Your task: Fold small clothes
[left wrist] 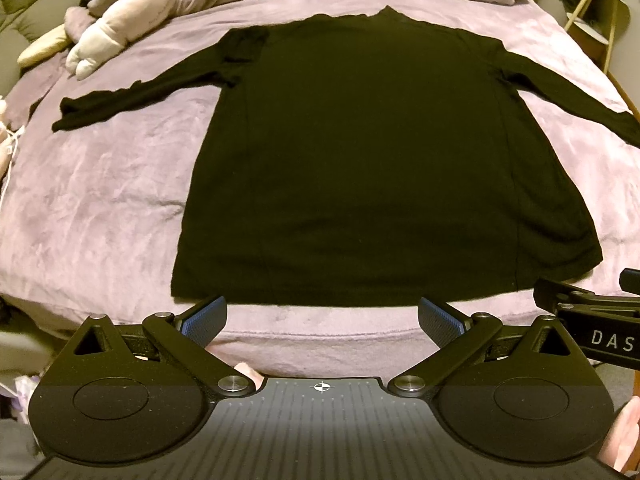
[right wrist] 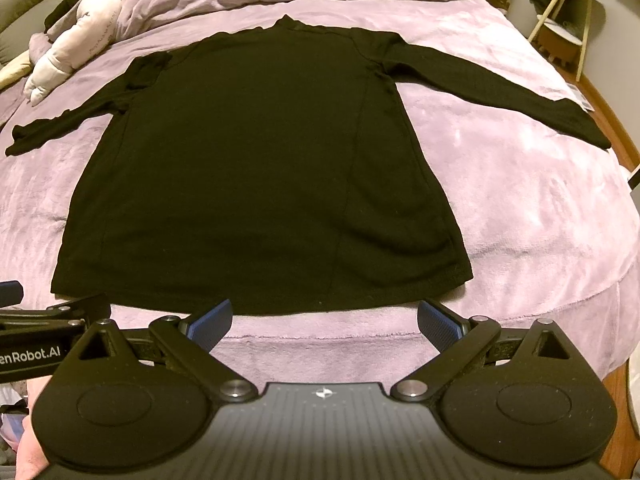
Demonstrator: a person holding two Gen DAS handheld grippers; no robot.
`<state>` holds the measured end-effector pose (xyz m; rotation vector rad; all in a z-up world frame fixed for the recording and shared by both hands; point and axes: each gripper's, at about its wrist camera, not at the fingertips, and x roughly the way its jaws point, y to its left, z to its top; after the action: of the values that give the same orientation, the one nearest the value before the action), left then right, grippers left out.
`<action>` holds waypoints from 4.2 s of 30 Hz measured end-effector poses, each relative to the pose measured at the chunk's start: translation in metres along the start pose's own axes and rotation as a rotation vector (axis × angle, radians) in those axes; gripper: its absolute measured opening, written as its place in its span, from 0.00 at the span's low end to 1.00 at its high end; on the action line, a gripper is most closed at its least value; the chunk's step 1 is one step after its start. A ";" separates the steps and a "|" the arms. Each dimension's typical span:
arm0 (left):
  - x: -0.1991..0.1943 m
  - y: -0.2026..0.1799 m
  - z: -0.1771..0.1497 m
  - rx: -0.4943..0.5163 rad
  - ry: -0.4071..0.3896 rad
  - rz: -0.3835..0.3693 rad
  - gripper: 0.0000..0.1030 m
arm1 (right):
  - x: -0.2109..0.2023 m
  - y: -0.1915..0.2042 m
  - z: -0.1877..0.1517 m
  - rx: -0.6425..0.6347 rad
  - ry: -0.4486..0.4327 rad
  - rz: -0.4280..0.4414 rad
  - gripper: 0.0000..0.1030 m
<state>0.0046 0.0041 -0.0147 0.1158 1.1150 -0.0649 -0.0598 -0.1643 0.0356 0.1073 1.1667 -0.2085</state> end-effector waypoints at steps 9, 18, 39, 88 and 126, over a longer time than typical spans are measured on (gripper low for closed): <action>0.002 -0.002 0.001 -0.002 0.010 -0.001 1.00 | 0.001 -0.001 -0.001 0.004 0.002 -0.001 0.96; 0.003 -0.001 0.001 -0.008 0.015 -0.002 1.00 | 0.003 -0.001 -0.001 0.004 0.002 -0.001 0.96; 0.010 0.000 0.001 -0.014 0.039 0.003 1.00 | 0.010 -0.002 -0.001 0.014 0.017 0.008 0.96; 0.147 0.001 0.090 -0.173 0.004 0.091 1.00 | 0.116 -0.327 0.085 0.743 -0.542 0.066 0.81; 0.155 0.015 0.160 -0.291 -0.110 -0.446 1.00 | 0.144 -0.026 0.162 -0.588 -0.454 0.210 0.41</action>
<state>0.2175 0.0001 -0.0834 -0.3950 1.0122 -0.3020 0.1348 -0.2367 -0.0328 -0.3220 0.7181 0.2889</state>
